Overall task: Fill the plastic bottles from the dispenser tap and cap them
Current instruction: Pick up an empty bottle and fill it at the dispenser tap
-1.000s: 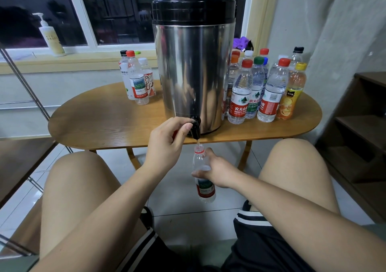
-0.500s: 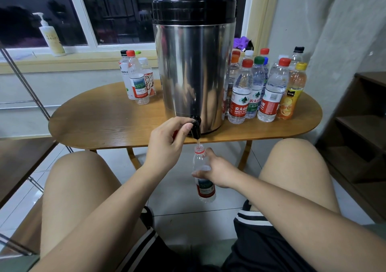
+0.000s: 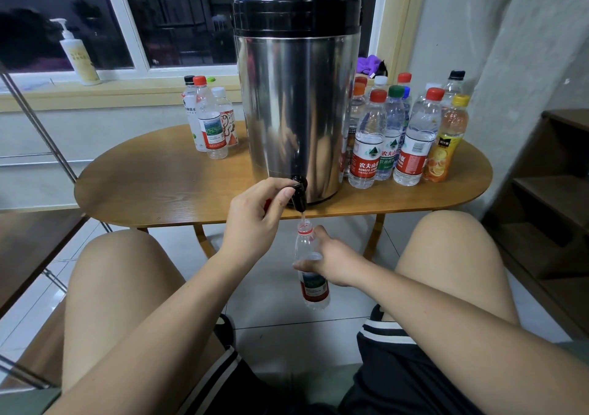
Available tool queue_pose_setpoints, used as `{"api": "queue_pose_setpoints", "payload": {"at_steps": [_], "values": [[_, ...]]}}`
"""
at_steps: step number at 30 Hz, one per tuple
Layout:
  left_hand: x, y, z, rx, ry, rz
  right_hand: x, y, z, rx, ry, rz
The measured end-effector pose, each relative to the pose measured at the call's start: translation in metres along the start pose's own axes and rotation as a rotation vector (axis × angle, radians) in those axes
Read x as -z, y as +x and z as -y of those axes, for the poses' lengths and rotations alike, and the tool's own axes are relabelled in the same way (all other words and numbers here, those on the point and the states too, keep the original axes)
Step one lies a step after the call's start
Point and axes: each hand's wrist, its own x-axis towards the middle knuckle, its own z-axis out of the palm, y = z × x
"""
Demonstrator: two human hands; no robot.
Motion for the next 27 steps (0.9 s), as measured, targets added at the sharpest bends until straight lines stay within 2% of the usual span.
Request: {"api": "queue_pose_setpoints", "payload": {"at_steps": [27], "values": [[0.0007,-0.0002,0.0011,-0.005,0.007,0.010,0.0012,-0.0023,-0.0008,0.008,0.025,0.001]]}}
